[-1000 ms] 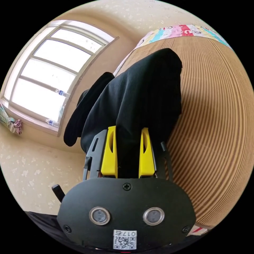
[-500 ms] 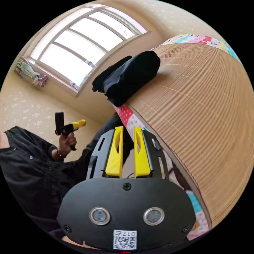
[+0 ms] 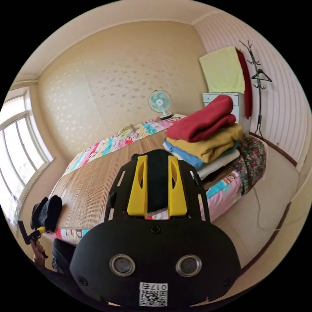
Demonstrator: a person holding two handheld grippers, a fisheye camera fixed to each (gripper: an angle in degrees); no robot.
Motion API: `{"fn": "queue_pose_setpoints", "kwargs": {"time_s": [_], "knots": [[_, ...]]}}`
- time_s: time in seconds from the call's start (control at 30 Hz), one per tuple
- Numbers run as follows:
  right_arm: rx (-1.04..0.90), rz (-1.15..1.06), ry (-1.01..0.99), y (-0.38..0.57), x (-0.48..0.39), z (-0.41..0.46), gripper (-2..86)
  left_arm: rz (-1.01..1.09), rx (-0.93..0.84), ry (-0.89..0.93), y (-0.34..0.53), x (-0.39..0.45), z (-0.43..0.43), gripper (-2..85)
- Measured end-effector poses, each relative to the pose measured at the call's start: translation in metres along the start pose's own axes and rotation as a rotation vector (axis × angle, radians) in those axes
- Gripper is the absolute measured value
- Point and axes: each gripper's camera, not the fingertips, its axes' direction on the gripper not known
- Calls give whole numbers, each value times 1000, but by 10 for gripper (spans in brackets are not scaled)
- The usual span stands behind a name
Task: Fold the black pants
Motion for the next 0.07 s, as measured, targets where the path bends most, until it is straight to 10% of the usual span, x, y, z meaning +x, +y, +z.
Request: {"fn": "queue_pose_setpoints", "kwargs": {"time_s": [0.07], "knots": [[12, 37, 44, -31, 12, 11, 104, -10, -9, 3, 4, 0, 0, 70]]}}
